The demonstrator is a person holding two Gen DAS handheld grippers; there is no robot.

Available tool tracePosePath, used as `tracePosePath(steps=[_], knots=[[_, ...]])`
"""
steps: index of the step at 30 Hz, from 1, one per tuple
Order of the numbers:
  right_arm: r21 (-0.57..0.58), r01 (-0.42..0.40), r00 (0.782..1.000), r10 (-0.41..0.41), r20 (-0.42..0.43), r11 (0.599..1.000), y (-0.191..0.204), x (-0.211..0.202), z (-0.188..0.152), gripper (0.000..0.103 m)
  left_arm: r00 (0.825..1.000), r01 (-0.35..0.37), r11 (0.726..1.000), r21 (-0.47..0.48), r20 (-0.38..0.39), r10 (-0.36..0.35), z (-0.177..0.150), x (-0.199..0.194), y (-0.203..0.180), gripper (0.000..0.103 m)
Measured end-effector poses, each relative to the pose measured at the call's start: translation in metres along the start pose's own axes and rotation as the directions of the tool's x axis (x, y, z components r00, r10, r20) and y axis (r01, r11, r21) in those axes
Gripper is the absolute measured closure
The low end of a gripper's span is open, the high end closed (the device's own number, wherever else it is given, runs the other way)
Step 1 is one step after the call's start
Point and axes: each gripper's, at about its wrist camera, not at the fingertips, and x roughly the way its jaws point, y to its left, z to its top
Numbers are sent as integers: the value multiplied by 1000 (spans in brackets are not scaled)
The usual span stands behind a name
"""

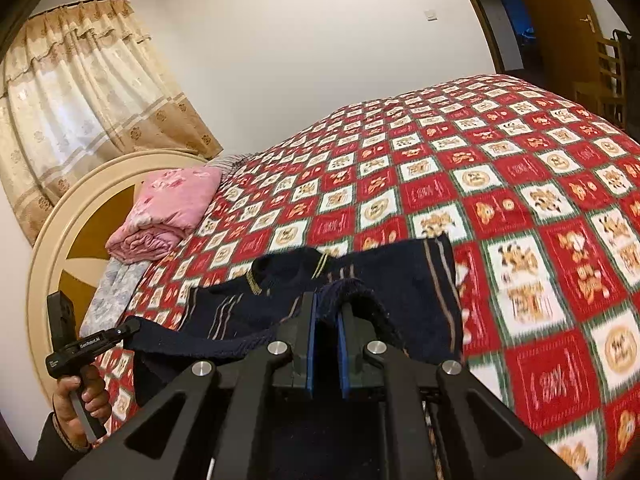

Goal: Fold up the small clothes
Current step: 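Lift the held edge with both tools and fold it over toward the collar, then lower the folded sweater onto the quilt and open both tools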

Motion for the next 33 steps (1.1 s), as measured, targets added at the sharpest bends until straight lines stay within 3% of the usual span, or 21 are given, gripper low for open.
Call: tracePosePath(steps=[16, 19, 21, 23, 26, 28, 31, 33], knots=[[50, 82, 990, -75, -117, 995, -51, 136, 43, 94, 989, -32, 986, -164, -145, 8, 44, 120, 45, 93], [146, 85, 983, -59, -175, 986, -72, 164, 46, 92, 988, -44, 974, -222, -152, 10, 43, 134, 54, 88], [160, 149, 979, -122, -163, 976, -83, 170, 47, 75, 987, -31, 964, -263, -161, -12, 40, 138, 60, 88], [171, 161, 980, -137, -142, 972, -89, 163, 45, 56, 987, -37, 965, -258, -158, -4, 38, 135, 60, 86], [127, 136, 986, -122, -114, 982, -86, 141, 38, 54, 993, -56, 970, -237, -117, 28, 35, 117, 58, 71], [42, 148, 984, -143, -101, 988, -75, 126, 30, 54, 997, -73, 970, -231, -50, 63, 38, 96, 60, 47], [-24, 113, 986, -115, -120, 993, -62, 107, 17, 54, 990, -121, 973, -199, 45, 132, 46, 64, 59, 42], [-42, 95, 984, -100, -147, 995, -56, 104, 11, 54, 983, -166, 975, -149, 56, 176, 48, 59, 53, 42]])
